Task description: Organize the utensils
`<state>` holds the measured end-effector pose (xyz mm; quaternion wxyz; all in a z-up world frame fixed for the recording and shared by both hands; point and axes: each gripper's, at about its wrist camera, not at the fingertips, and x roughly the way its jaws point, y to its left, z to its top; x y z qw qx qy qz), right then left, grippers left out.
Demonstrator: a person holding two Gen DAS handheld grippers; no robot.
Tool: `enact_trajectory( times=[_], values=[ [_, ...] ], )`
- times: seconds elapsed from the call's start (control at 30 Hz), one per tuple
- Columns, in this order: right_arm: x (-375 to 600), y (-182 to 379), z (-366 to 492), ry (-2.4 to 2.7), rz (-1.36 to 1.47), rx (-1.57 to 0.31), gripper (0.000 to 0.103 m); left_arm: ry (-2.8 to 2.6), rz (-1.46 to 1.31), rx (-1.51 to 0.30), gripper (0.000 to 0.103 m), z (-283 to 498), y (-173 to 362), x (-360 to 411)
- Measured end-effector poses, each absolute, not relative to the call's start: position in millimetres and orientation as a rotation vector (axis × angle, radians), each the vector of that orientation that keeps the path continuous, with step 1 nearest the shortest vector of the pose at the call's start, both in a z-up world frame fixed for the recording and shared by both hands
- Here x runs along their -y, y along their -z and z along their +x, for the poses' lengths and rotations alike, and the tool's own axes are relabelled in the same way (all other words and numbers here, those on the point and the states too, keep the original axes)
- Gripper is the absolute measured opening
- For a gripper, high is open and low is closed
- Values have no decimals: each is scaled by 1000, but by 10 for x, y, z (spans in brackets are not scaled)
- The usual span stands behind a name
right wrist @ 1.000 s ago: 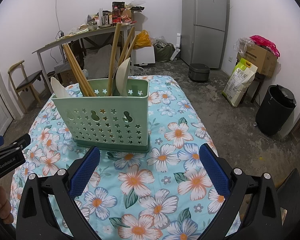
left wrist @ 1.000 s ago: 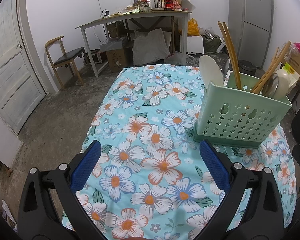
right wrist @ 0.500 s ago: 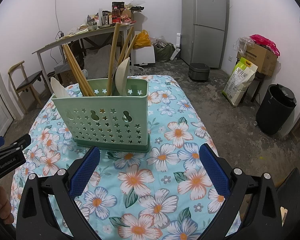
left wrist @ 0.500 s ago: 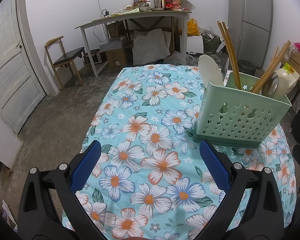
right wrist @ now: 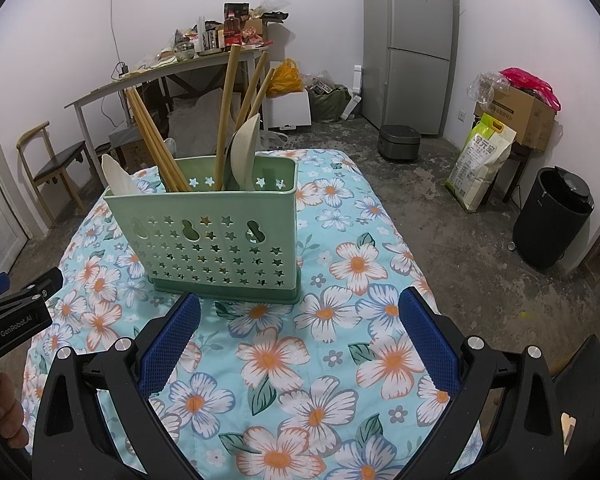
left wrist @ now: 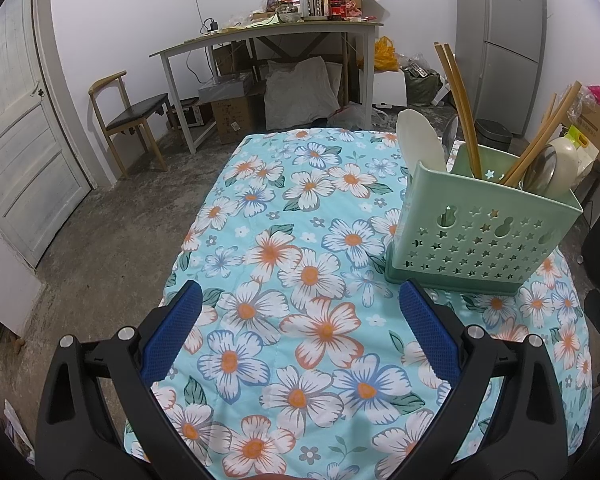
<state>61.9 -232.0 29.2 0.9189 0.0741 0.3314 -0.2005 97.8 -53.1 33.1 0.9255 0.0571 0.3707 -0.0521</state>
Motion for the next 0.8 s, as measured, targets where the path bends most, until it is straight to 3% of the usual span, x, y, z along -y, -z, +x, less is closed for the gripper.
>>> enact_trajectory(
  times=[0.8],
  values=[
    [2332, -301, 620, 408, 152, -679, 97, 143, 120, -763, 95, 954, -355, 519]
  ],
)
